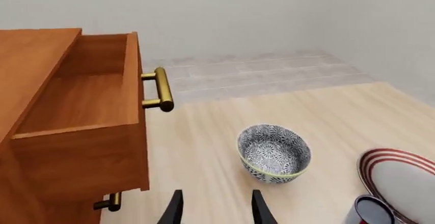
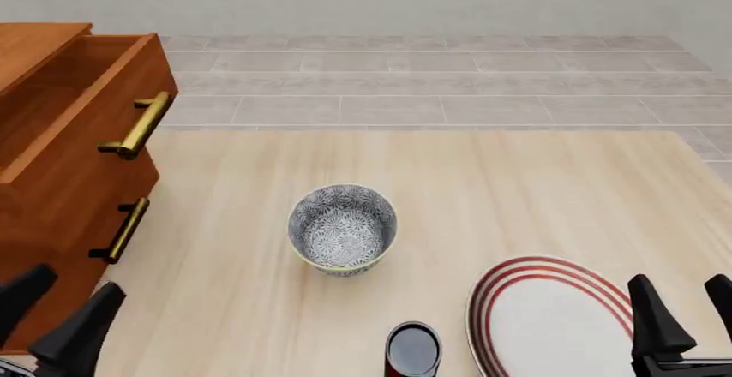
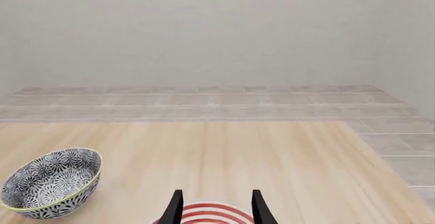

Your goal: Put the ketchup in the top drawer of the cabinet.

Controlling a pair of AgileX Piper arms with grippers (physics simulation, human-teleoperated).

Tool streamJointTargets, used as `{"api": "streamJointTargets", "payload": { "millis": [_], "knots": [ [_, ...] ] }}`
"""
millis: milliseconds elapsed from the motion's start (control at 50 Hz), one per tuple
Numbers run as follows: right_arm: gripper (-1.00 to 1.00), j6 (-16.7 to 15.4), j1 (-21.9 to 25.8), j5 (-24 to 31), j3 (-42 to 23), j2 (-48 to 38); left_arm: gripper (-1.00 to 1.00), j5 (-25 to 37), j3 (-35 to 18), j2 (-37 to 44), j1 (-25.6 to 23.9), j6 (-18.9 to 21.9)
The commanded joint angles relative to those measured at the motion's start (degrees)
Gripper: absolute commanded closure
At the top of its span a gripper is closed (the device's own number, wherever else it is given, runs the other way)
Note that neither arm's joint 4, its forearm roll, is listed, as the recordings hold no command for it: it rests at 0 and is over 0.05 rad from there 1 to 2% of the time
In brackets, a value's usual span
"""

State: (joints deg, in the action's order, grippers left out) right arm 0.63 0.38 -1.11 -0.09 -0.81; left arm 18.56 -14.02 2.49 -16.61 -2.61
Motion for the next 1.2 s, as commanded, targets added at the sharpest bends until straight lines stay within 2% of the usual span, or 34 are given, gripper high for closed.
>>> {"api": "streamJointTargets", "payload": {
  "millis": [20,160,220,260,300,360,440,520,560,580,640,680,780,860,900,920,1040,1100,1200],
  "knots": [
    [-1.00,-0.3,-0.3,-0.6,0.0,-0.9,-1.00,4.4,-3.7,3.9,-10.3,-1.5],
    [-1.00,-0.4,-0.8,0.0,0.1,-0.8,-1.00,0.8,-4.5,10.0,-17.1,-1.0],
    [-1.00,-0.2,-0.8,0.3,0.1,-0.5,-1.00,-0.8,-6.0,13.8,-21.8,-1.9],
    [-1.00,-0.1,-0.7,0.3,0.1,-0.5,-1.00,-3.8,-7.8,19.5,-28.5,-5.0],
    [-1.00,0.1,-0.7,0.5,0.1,-0.3,-1.00,-5.2,-9.0,22.4,-31.2,-3.6],
    [-1.00,0.2,-0.6,0.9,0.1,0.1,-1.00,-7.2,-9.7,26.4,-32.9,-4.9],
    [-1.00,0.2,-0.6,1.3,0.1,0.5,-1.00,-10.7,-10.7,32.1,-35.3,-2.5],
    [-1.00,0.3,-0.7,1.2,0.1,0.6,-1.00,-16.0,-12.3,42.3,-40.8,-1.9],
    [-1.00,0.3,-0.5,1.3,0.1,0.7,-1.00,-16.5,-12.5,43.6,-40.8,-1.4],
    [-1.00,0.5,-0.4,1.3,0.1,0.8,-1.00,-18.5,-13.2,47.6,-42.3,1.5],
    [-1.00,0.7,-0.2,1.5,0.1,0.8,-1.00,-20.4,-14.5,51.8,-44.6,2.5],
    [-1.00,0.6,0.0,1.6,0.1,0.8,-1.00,-20.8,-15.4,54.7,-44.9,2.3],
    [-1.00,0.7,0.1,1.5,0.1,0.8,-1.00,-21.0,-17.6,59.8,-45.0,6.3],
    [-1.00,0.9,-0.2,1.7,0.1,0.8,-1.00,-21.4,-18.8,62.8,-45.1,7.2],
    [-1.00,0.9,-0.2,1.8,0.1,0.8,-1.00,-22.0,-18.9,63.6,-45.5,8.7],
    [-1.00,1.1,-0.3,1.9,0.1,0.8,-1.00,-23.4,-18.1,65.0,-44.9,12.4],
    [-1.00,1.0,-0.4,2.2,0.1,0.8,-1.00,-22.4,-20.3,68.0,-45.5,10.0],
    [-1.00,0.8,-0.5,2.5,0.1,0.8,-1.00,-22.3,-20.4,68.9,-44.1,10.9],
    [-1.00,0.7,-0.5,2.8,0.1,0.8,-1.00,-22.1,-20.5,69.8,-44.4,12.9]
  ]
}}
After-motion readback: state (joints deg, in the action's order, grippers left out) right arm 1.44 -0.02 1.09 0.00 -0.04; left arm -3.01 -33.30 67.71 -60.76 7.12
